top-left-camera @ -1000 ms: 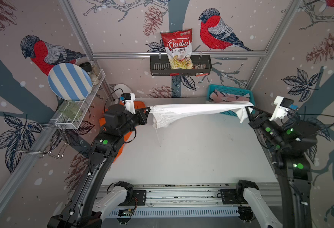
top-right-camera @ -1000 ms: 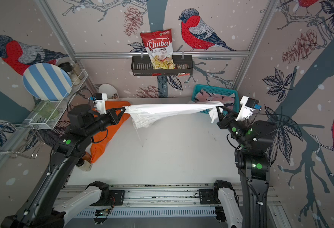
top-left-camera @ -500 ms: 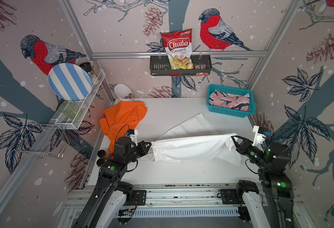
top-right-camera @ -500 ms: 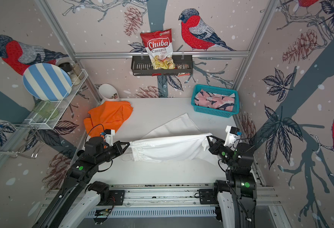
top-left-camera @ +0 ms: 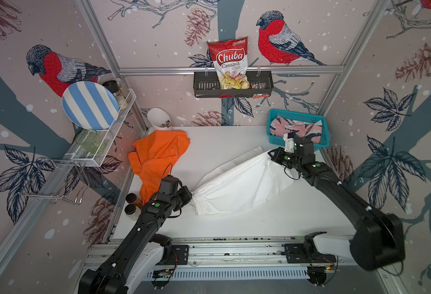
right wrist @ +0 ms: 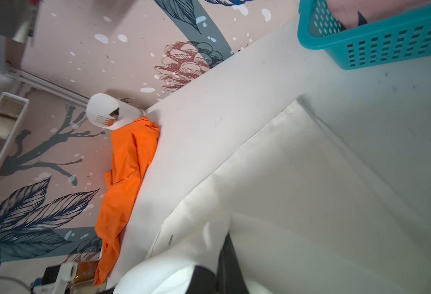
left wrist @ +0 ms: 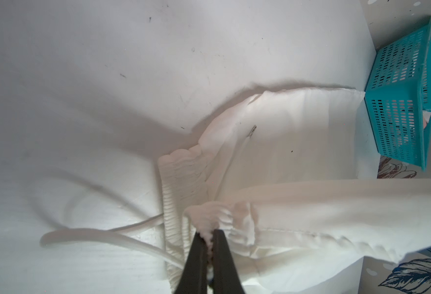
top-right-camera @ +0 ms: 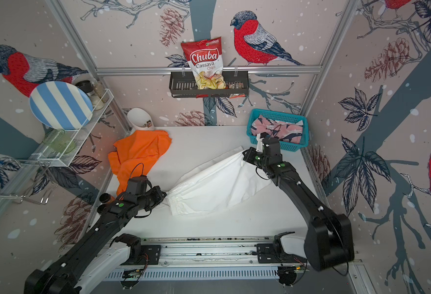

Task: Roll up the shorts
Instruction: Fold the shorts at the center of the board, then adjust the shorts at the center of the board.

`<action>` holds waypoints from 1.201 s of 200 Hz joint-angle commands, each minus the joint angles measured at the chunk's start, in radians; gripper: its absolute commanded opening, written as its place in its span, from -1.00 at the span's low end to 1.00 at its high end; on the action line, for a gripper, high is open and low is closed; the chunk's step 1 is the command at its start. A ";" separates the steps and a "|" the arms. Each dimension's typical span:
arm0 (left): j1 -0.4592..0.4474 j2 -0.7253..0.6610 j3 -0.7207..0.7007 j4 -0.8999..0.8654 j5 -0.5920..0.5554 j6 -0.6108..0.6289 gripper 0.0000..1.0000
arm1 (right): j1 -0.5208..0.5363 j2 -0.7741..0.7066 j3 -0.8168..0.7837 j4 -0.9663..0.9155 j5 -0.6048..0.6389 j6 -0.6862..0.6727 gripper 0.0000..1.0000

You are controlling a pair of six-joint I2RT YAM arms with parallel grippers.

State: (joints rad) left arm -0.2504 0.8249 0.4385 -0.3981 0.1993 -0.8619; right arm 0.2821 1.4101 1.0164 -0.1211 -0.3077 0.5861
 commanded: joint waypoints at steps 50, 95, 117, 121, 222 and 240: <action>0.005 0.036 -0.053 0.004 -0.240 -0.052 -0.48 | -0.009 0.465 0.329 0.022 0.130 -0.041 0.24; 0.006 -0.003 0.141 -0.098 -0.294 0.035 0.18 | 0.002 0.306 0.333 -0.100 0.204 -0.111 0.54; 0.006 0.037 0.238 -0.114 -0.229 0.081 0.17 | 0.055 0.218 0.261 -0.155 0.196 -0.139 0.54; 0.005 0.055 0.250 -0.109 -0.202 0.095 0.17 | 0.067 0.204 0.242 -0.161 0.194 -0.139 0.53; -0.151 0.464 0.311 0.052 0.019 0.241 0.07 | 0.126 0.000 -0.196 -0.098 0.142 -0.034 0.45; -0.151 0.500 0.340 0.074 0.127 0.293 0.06 | 0.092 0.007 -0.186 0.009 -0.012 -0.079 0.44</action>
State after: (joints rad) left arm -0.3985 1.2953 0.7456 -0.3878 0.2016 -0.6491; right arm 0.4015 1.4185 0.8265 -0.2539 -0.1547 0.5335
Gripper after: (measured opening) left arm 0.536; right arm 0.708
